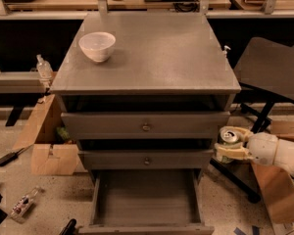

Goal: Place green can into bottom drawer

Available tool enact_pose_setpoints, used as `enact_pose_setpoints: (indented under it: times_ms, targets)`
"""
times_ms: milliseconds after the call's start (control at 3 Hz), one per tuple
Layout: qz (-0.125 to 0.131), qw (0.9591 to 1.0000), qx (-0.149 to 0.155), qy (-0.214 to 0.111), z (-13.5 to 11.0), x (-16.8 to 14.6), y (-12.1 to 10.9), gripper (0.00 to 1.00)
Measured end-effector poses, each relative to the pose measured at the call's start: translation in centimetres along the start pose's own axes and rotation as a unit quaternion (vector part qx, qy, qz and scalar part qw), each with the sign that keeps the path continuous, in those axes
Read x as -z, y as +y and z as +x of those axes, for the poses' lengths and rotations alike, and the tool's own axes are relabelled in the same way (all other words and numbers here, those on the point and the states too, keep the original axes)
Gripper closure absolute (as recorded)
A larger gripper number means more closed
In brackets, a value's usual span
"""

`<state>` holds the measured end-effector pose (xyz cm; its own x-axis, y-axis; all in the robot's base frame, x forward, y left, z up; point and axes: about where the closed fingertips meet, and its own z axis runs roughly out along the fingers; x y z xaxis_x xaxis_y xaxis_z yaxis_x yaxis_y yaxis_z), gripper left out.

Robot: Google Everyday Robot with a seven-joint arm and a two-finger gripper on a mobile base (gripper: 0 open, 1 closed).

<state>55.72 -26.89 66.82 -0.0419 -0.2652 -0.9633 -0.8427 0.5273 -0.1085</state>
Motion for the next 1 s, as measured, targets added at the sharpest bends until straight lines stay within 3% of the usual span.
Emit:
enact_pose_setpoints:
  times_ms: [333,667,1000]
  targets:
    - [0.002,1.0,0.003,-0.002,-0.6,-0.2,0.1,1.0]
    - [-0.013,0.9996,-0.018,-0.018,1.9,-2.7,1.1,1.0]
    - [-0.051,0.9966,-0.055,-0.035,8.0,-8.0,4.4,1.0]
